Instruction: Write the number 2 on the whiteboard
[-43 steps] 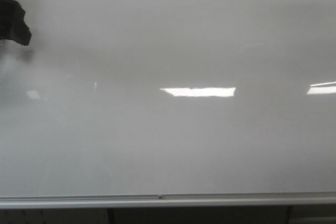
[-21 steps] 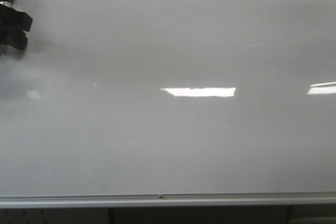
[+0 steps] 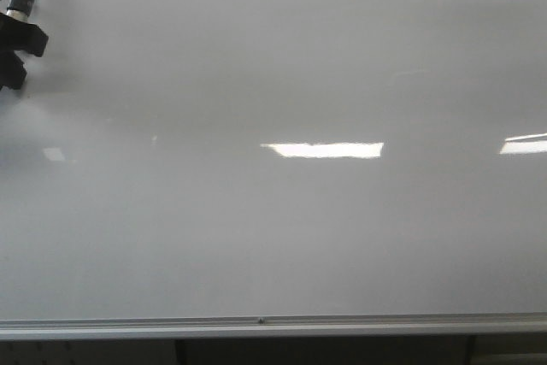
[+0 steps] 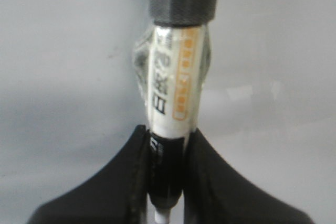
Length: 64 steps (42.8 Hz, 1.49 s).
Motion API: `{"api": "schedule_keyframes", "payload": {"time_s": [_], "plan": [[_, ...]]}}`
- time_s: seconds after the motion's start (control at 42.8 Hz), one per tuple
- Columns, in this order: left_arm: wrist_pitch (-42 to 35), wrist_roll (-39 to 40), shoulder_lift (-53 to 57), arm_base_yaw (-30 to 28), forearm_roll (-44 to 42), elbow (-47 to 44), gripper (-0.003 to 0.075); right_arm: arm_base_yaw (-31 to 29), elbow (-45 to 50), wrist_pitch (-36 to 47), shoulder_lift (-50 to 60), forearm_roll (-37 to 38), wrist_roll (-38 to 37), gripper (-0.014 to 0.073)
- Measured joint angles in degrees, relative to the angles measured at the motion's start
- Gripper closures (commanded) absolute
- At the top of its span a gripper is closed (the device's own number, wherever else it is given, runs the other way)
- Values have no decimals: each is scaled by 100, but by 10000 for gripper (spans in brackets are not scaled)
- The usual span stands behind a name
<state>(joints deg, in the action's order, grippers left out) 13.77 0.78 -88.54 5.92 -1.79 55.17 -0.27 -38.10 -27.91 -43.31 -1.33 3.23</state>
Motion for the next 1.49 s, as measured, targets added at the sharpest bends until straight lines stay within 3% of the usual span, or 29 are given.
{"api": "schedule_keyframes", "payload": {"time_s": [0.187,0.35,0.514,0.63,0.77,0.934,1.214,1.494], "plan": [[1474,-401,461,0,-135,433,741,0,-262,-603,-138,-99,0,34],[2846,-1403,793,144,211,926,741,0,-700,-1291,-430,-239,115,34],[4022,-3066,978,453,1295,1314,741,0,-1107,-1900,-759,-892,906,34],[4628,-3903,999,817,1852,1524,741,10,-1306,-2293,-1013,-1661,1998,34],[4892,-4437,999,1477,2028,1644,741,133,-1532,-2789,-1355,-2737,3734,34],[5025,-4654,999,2250,2037,1644,741,763,-1818,-3217,-1708,-3486,5187,34],[5047,-4699,999,3123,1978,1644,741,2170,-2546,-3322,-2240,-3554,5815,34],[5047,-4739,999,3421,1945,1644,741,2929,-3389,-3446,-3057,-3554,5846,34]]}}
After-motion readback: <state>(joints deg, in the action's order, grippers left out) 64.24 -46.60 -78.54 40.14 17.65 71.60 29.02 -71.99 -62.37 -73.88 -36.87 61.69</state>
